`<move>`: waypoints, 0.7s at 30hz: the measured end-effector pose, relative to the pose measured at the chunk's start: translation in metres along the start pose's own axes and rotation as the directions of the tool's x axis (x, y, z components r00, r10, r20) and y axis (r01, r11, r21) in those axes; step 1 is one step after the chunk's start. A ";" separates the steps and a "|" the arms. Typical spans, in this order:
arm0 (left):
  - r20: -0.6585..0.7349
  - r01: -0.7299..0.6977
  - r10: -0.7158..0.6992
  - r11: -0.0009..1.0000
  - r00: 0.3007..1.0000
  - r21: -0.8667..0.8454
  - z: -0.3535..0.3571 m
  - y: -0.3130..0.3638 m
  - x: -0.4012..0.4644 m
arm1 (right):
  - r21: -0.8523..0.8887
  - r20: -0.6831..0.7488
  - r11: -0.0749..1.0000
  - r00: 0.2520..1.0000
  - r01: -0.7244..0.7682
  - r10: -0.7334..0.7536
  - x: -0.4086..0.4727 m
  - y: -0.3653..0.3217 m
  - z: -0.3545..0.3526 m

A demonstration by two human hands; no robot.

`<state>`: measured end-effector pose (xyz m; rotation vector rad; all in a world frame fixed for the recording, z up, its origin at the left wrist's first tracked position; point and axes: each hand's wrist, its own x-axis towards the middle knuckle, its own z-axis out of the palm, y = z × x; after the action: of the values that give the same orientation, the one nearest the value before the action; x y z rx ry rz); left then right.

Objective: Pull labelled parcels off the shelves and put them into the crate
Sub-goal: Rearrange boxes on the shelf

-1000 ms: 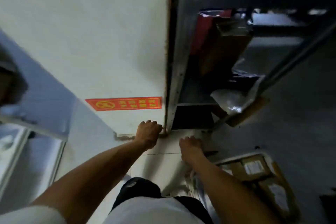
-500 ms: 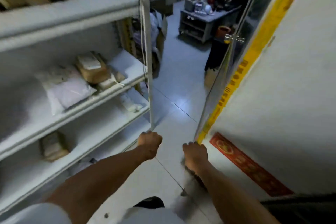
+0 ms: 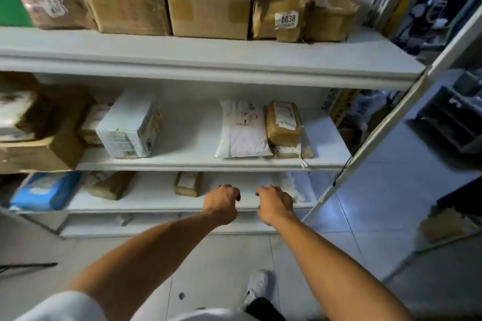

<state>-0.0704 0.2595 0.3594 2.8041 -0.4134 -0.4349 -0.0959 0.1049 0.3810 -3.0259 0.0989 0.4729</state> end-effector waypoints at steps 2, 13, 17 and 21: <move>-0.043 0.084 -0.090 0.987 0.995 -0.138 -0.006 -0.013 0.016 | 0.147 -0.025 0.989 1.000 -0.008 0.012 0.025 0.000 -0.006; -0.090 0.259 -0.376 0.774 0.922 -0.577 -0.042 -0.027 0.126 | 0.379 0.055 0.924 0.998 -0.057 0.039 0.140 0.037 -0.026; 0.008 0.328 -0.432 0.672 0.902 -0.664 -0.046 -0.027 0.157 | 0.495 0.153 0.865 0.988 -0.081 0.006 0.168 0.046 -0.030; 0.070 0.405 -0.493 0.618 0.867 -0.674 -0.051 -0.031 0.176 | 0.658 0.203 0.736 0.979 -0.160 0.031 0.188 0.049 -0.034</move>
<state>0.1144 0.2432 0.3525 2.1476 0.4379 -0.4000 0.0890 0.0436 0.3524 -2.2553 0.3384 0.5639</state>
